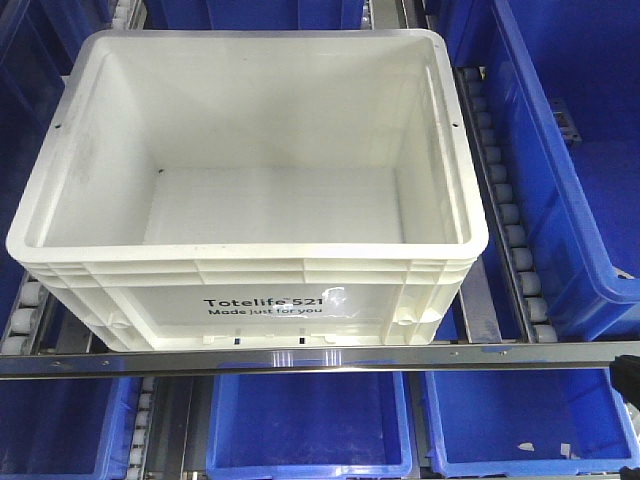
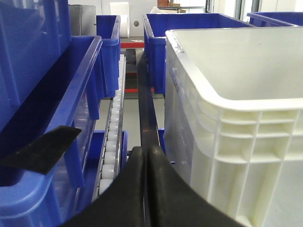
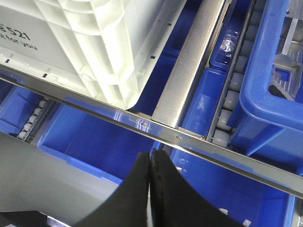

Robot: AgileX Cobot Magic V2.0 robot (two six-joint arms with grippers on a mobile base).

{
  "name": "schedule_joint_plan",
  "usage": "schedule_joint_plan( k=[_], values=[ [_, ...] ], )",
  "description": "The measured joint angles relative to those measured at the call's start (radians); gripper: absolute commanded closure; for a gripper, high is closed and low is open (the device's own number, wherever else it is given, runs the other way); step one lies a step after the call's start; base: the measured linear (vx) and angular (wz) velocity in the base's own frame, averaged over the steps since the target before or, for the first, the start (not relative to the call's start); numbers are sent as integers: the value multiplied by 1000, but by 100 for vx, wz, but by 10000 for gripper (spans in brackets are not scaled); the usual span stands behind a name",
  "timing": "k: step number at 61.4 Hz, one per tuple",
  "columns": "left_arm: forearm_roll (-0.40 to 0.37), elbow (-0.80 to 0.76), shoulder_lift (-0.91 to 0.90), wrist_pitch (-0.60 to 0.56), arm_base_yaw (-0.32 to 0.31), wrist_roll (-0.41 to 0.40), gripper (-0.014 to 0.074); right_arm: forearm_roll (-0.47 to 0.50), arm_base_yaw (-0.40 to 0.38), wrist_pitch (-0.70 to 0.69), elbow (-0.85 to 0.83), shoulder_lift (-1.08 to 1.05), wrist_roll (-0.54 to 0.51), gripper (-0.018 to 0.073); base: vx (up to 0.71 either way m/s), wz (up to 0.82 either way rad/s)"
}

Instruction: Move bin from left to right shelf

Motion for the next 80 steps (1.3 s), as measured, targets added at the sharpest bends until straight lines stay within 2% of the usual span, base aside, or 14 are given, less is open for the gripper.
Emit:
schedule_joint_plan(
  k=[17,28,80],
  values=[
    [-42,0,0,-31,0,1,605,0,0,0,0,0,0,567,0,0],
    [-43,0,0,-32,0,26,605,0,0,0,0,0,0,567,0,0],
    [-44,0,0,-52,0,26,605,0,0,0,0,0,0,567,0,0]
  ],
)
